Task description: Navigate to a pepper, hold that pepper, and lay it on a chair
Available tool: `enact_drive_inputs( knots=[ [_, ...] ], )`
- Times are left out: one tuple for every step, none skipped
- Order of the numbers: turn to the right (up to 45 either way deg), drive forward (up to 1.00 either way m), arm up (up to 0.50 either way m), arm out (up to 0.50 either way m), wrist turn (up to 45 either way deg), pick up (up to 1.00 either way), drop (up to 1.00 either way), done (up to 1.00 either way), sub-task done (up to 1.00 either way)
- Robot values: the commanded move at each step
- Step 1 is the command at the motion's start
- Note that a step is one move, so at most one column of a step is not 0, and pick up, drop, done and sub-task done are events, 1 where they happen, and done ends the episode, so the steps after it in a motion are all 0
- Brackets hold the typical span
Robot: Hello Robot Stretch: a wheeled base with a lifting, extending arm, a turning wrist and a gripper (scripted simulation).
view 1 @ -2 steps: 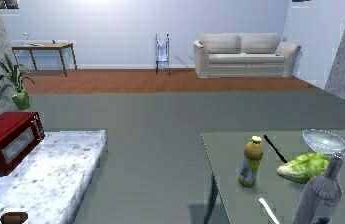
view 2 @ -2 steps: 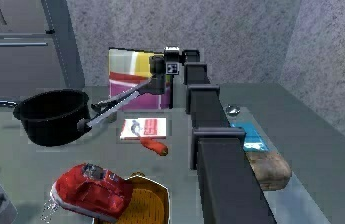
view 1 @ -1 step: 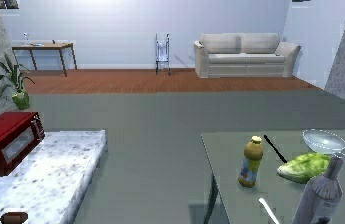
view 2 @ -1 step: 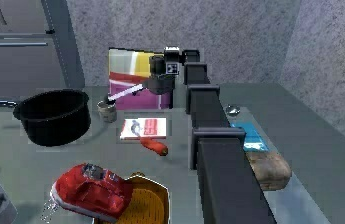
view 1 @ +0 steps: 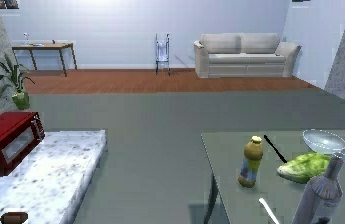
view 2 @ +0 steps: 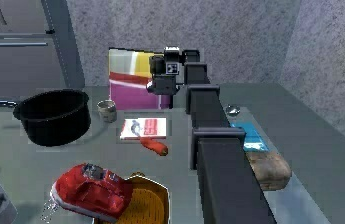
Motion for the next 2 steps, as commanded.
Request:
enact_drive_inputs(
  knots=[
    [0.0,0.00,-0.28,0.00,0.0,0.00,0.00,0.00,0.00],
    [0.0,0.00,0.00,0.00,0.0,1.00,0.00,0.00,0.00]
  ],
)
